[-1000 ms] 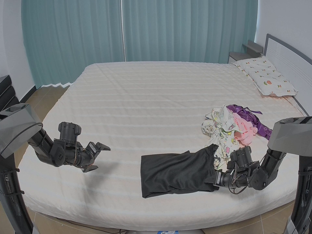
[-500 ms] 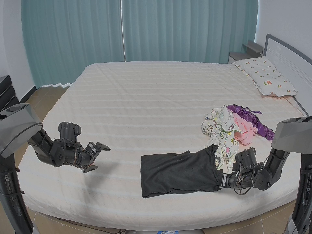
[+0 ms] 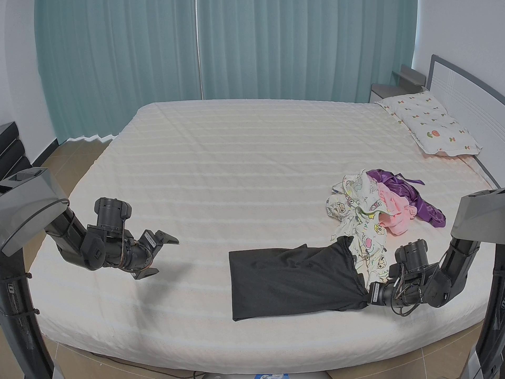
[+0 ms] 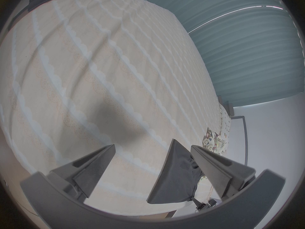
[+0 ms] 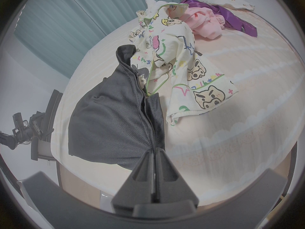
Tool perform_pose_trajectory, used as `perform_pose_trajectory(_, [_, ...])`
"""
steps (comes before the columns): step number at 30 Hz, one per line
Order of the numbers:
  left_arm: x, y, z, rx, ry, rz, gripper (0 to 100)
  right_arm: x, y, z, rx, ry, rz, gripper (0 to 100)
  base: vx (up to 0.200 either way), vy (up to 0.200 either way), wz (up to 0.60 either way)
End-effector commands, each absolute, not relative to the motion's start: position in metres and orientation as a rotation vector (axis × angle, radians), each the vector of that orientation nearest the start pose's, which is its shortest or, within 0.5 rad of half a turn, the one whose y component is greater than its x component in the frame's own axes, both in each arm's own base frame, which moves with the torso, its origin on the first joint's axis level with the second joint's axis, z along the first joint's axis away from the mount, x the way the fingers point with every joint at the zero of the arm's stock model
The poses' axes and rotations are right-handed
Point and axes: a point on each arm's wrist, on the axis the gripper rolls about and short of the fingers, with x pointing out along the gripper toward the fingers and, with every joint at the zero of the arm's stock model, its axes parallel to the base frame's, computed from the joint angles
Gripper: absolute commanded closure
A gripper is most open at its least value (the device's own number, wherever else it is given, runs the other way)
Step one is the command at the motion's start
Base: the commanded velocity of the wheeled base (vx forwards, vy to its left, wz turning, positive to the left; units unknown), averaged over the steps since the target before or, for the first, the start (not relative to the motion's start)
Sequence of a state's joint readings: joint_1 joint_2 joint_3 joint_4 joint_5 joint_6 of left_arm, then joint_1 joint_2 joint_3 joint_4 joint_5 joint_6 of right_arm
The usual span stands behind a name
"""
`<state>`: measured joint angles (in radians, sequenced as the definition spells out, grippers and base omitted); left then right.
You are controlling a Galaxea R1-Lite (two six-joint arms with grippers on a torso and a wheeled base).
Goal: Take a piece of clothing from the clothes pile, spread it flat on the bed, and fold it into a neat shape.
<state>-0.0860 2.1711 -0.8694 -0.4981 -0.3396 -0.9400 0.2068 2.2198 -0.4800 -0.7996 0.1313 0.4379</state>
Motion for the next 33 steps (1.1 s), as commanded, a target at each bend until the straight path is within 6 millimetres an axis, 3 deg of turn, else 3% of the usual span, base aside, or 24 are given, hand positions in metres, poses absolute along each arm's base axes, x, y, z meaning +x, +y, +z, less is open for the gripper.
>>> perform_pose_trajectory(1, [0.357, -0.038, 0.026, -0.976, 0.938, 0.006, 0, 0.281, 0.063, -0.030, 0.364, 0.999, 0.105, 0, 0.000, 0.000, 0.00])
perform_pose_trajectory(5, [0.357, -0.038, 0.026, -0.976, 0.938, 0.005, 0, 0.283, 0.063, -0.025, 0.371, 0.977, 0.107, 0, 0.000, 0.000, 0.00])
perform_pose_trajectory(7, [0.357, -0.038, 0.026, -0.976, 0.936, 0.005, 0, 0.291, 0.065, -0.005, 0.398, 0.884, 0.129, 0, 0.000, 0.000, 0.00])
perform_pose_trajectory(14, [0.355, -0.045, 0.026, -0.952, 0.940, -0.003, 0, 0.298, 0.066, 0.013, 0.480, 0.806, 0.111, 0, 0.000, 0.000, 0.00])
perform_pose_trajectory(19, [0.348, -0.093, 0.026, -0.862, 0.973, -0.076, 0, 0.286, 0.065, 0.008, 0.589, 0.820, 0.063, 0, 0.000, 0.000, 0.00])
perform_pose_trajectory(26, [0.349, -0.131, 0.001, -0.550, 0.976, -0.176, 0, 0.277, 0.061, -0.001, 0.669, 0.759, 0.063, 0, 0.000, 0.000, 0.00])
perform_pose_trajectory(33, [0.367, -0.162, -0.012, -0.412, 0.931, -0.247, 0, 0.270, 0.060, -0.008, 0.700, 0.750, 0.066, 0, 0.000, 0.000, 0.00])
